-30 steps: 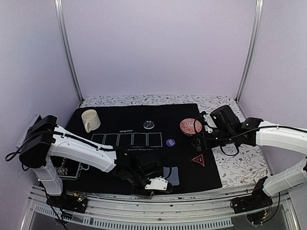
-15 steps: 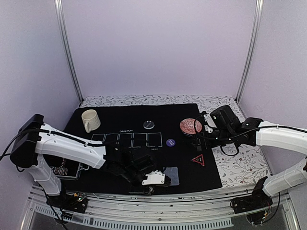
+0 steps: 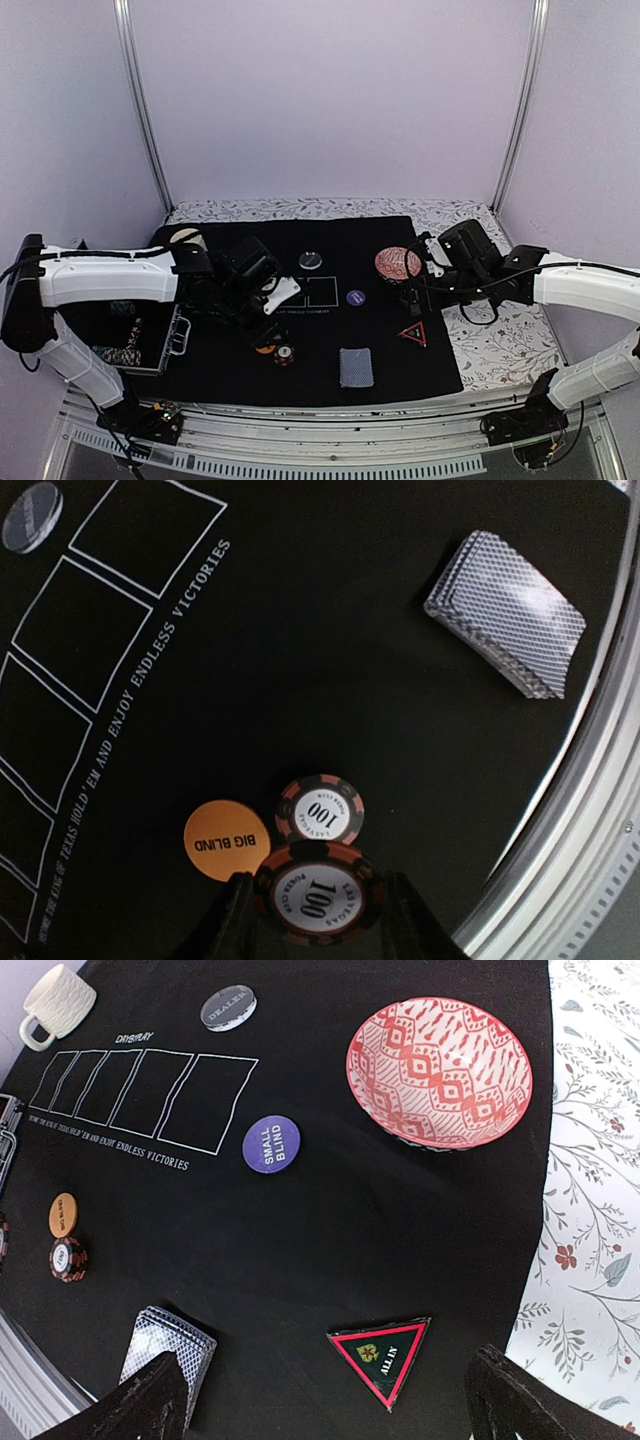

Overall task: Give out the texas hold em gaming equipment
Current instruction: Pick up the poker chip from the poker table mat, then place the poker chip in the poker chips pile.

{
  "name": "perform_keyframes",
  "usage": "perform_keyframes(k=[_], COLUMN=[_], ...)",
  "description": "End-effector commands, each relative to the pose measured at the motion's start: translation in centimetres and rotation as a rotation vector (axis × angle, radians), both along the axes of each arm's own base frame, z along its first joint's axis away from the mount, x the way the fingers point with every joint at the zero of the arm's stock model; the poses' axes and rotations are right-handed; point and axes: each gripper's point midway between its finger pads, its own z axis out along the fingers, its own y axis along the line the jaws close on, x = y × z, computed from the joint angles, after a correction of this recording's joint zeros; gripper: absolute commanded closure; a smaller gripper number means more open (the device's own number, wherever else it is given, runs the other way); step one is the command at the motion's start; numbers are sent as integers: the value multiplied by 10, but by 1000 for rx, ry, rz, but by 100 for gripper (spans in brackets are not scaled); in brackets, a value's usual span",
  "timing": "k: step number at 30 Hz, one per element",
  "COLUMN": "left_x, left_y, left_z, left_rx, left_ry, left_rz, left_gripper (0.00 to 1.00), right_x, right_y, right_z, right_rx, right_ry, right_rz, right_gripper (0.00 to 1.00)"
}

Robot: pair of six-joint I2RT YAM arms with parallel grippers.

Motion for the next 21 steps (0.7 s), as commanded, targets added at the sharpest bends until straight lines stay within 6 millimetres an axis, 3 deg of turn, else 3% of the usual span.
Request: perform_keyframes(k=[1, 12, 21], left_x=[0, 9, 11], left_y=[16, -5, -5], left_z=[-25, -40, -52], left_rx=[94, 112, 158], left_ry=[73, 70, 57], left_rz=[101, 61, 46], left_gripper=[70, 67, 62], right_x=[7, 2, 4], right_y=[1, -5, -3], right_z=[11, 7, 7], right_rx=[-4, 1, -5], right_ry=[-28, -17, -18], right_rz=[-5, -21, -14], right_gripper=[1, 1, 1])
